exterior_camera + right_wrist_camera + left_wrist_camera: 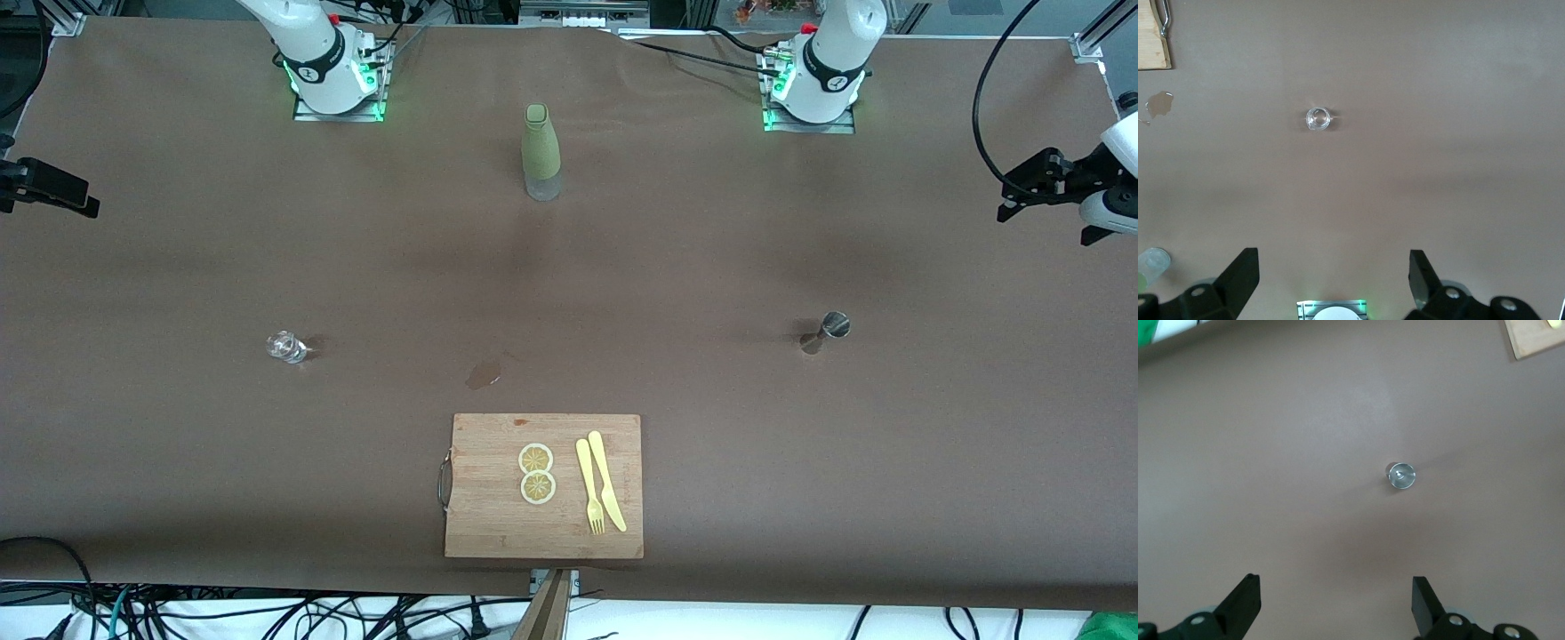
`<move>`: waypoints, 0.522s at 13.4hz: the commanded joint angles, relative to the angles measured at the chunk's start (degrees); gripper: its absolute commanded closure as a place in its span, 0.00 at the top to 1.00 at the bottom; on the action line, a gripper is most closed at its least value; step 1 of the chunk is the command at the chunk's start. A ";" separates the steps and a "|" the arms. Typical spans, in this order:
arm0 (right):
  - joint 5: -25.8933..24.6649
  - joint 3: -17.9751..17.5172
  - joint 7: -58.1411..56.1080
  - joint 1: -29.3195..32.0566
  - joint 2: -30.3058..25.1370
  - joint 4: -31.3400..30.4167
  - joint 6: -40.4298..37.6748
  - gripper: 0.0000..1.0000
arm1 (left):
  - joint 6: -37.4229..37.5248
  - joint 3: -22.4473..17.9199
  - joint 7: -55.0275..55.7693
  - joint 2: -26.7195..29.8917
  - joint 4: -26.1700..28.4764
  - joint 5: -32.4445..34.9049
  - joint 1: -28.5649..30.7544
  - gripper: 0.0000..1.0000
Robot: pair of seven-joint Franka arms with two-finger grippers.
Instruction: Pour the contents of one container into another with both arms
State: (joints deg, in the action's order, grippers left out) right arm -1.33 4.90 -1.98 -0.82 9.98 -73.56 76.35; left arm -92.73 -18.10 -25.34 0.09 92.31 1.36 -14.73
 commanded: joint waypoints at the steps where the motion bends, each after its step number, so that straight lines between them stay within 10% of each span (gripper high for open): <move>1: 0.36 0.02 -0.75 0.21 -0.31 -0.27 0.56 1.00 | -1.84 0.09 -8.82 0.18 1.21 1.81 1.02 1.00; 7: 0.37 0.02 -0.75 0.21 -0.31 -0.27 1.00 1.00 | -5.95 0.09 -29.45 -0.96 3.84 -1.88 3.65 1.00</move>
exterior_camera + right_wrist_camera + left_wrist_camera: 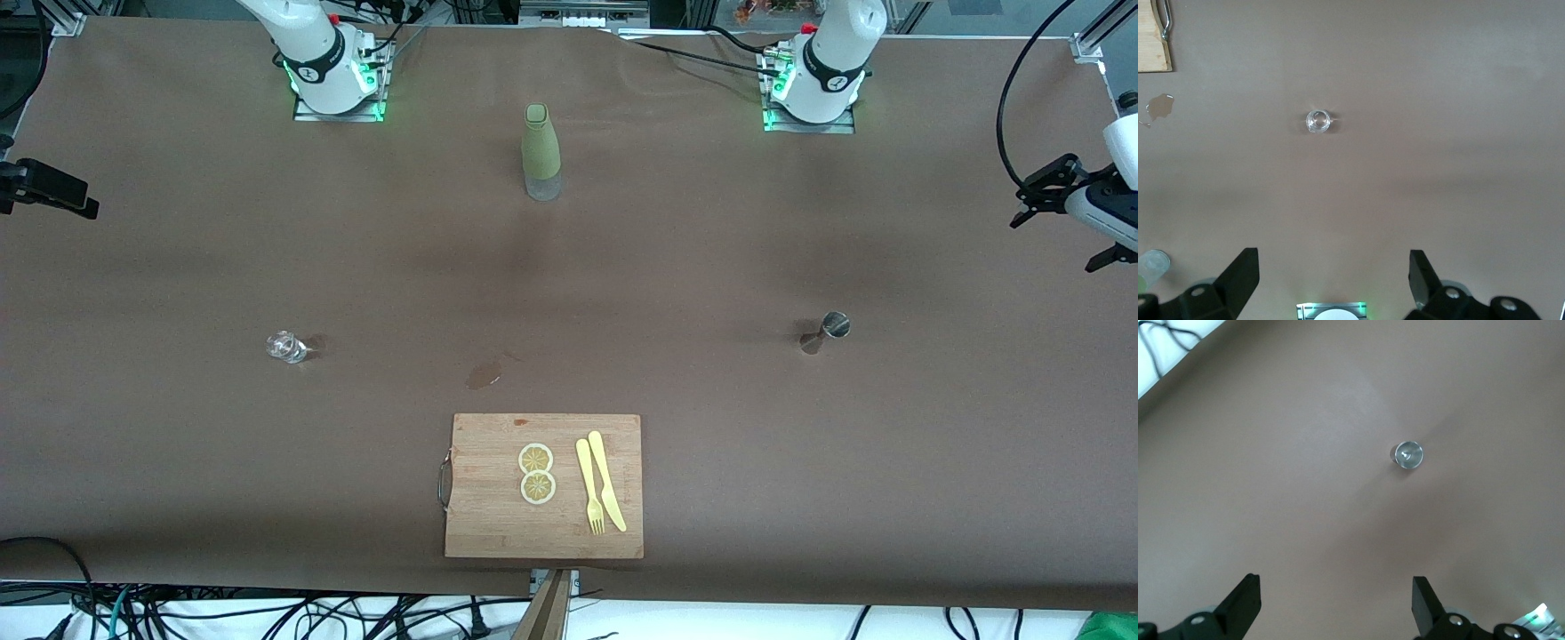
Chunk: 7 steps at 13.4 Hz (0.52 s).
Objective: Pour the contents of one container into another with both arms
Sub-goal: 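Reach the left gripper to the steel jigger while the right gripper reaches the beaker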
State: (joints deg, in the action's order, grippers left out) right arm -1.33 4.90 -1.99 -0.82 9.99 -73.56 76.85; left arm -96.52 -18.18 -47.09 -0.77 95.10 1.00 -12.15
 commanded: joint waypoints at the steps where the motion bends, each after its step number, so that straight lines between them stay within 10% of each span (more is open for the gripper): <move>1: 0.36 0.02 -0.73 0.21 -0.32 -0.27 0.49 1.00 | -3.57 0.16 -11.85 -0.28 1.66 -1.87 1.25 1.00; 7: 0.63 0.02 -0.56 0.21 0.12 -0.27 1.89 1.00 | -6.13 0.08 -33.39 -4.06 5.17 -11.53 6.61 1.00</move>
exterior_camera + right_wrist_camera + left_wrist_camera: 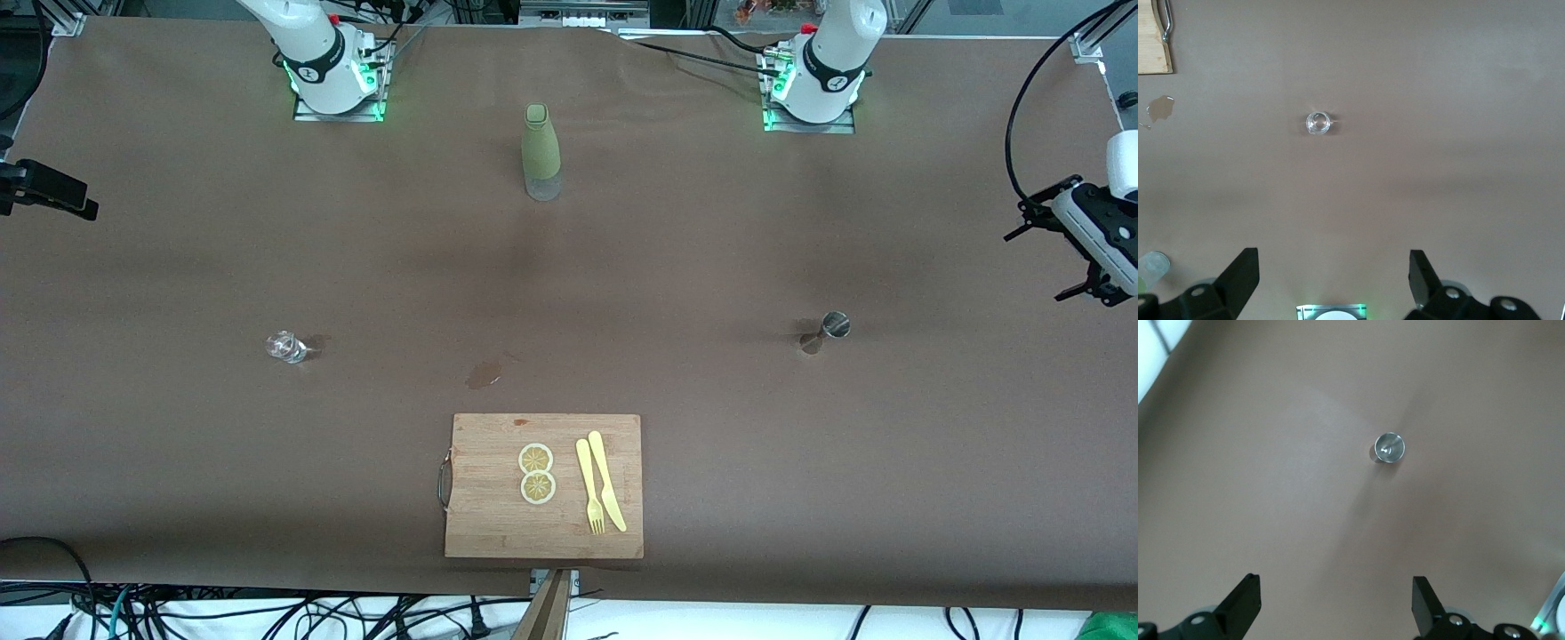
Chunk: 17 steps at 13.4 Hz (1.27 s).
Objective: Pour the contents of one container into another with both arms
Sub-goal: 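Reach the left gripper to the steel jigger while the right gripper reaches the beaker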
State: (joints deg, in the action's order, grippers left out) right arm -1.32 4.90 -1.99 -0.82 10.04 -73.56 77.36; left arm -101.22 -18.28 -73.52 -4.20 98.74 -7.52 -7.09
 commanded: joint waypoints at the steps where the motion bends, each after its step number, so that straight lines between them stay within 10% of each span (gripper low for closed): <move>1: 0.71 0.02 -0.55 0.21 0.51 -0.45 2.52 1.00 | -1.52 0.18 -10.38 -1.77 1.72 -4.77 2.68 1.00; 17: 1.77 0.02 -9.12 0.03 8.68 -4.13 7.35 1.00 | 0.31 0.27 -76.40 -33.22 -0.39 -38.08 16.75 1.00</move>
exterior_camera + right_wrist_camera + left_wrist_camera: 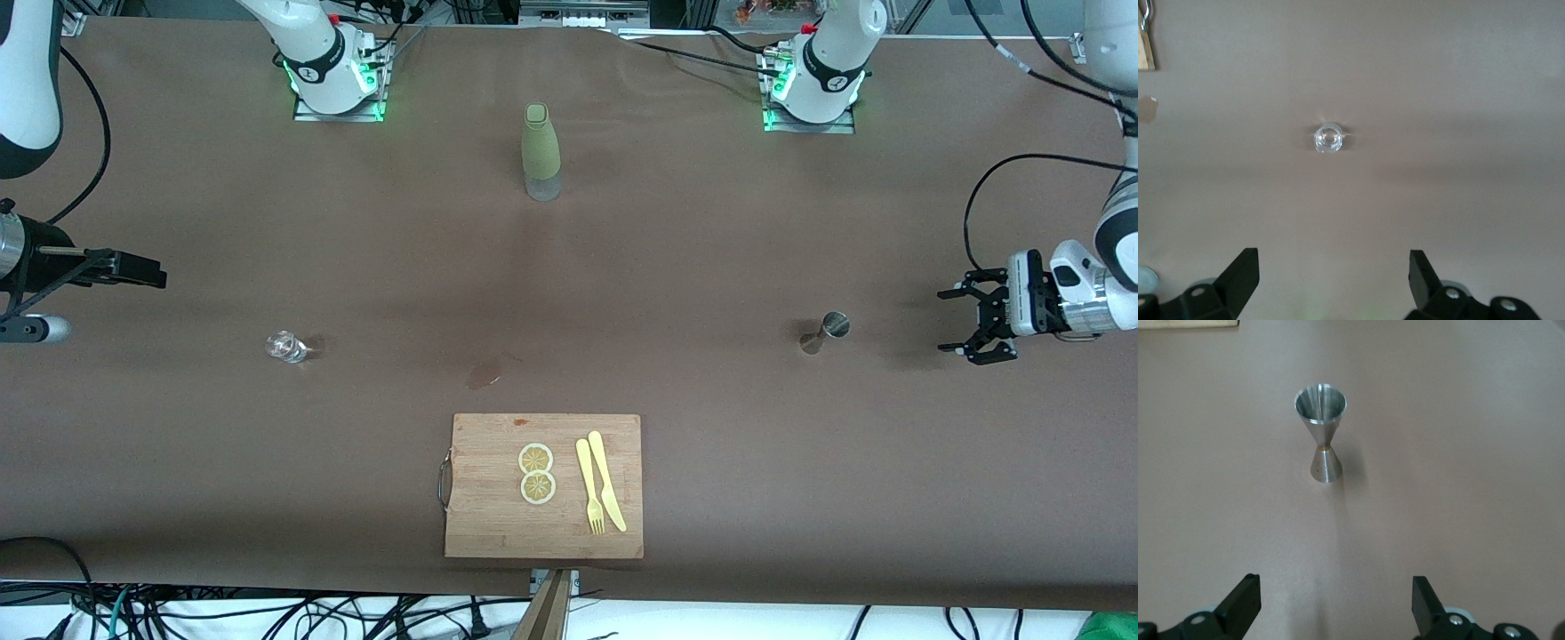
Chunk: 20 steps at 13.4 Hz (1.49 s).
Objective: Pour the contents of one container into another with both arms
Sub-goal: 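Reach the left gripper to the steel jigger while the right gripper reaches the beaker, then close the left gripper on the jigger while the right gripper grasps the beaker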
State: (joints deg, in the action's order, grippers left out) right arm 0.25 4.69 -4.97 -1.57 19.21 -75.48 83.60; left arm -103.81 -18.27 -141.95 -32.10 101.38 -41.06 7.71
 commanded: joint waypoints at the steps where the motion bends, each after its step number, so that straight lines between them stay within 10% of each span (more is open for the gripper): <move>1: 0.63 0.32 -10.72 1.38 -0.40 -3.52 3.65 1.00 | 3.95 0.26 -9.03 -6.73 -3.37 -5.86 2.13 1.00; 5: 4.47 1.72 -28.83 3.23 -0.75 -12.30 13.06 1.00 | 10.19 0.34 -11.23 -10.95 -3.99 -11.39 2.49 1.00; 12: 28.02 9.89 -70.82 4.11 -0.49 -31.03 32.05 1.00 | 19.68 0.69 -14.32 -19.39 -6.37 -20.36 1.43 1.00; 20: 52.72 11.57 -108.63 5.52 5.30 -39.04 34.97 1.00 | 23.74 0.78 -17.57 -23.09 -9.61 -31.44 -0.50 1.00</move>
State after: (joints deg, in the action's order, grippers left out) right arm 47.95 15.82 -105.28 3.47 22.55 -113.89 118.21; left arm -81.98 -16.66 -154.77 -53.03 93.99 -69.68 8.03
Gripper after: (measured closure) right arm 0.000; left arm 0.000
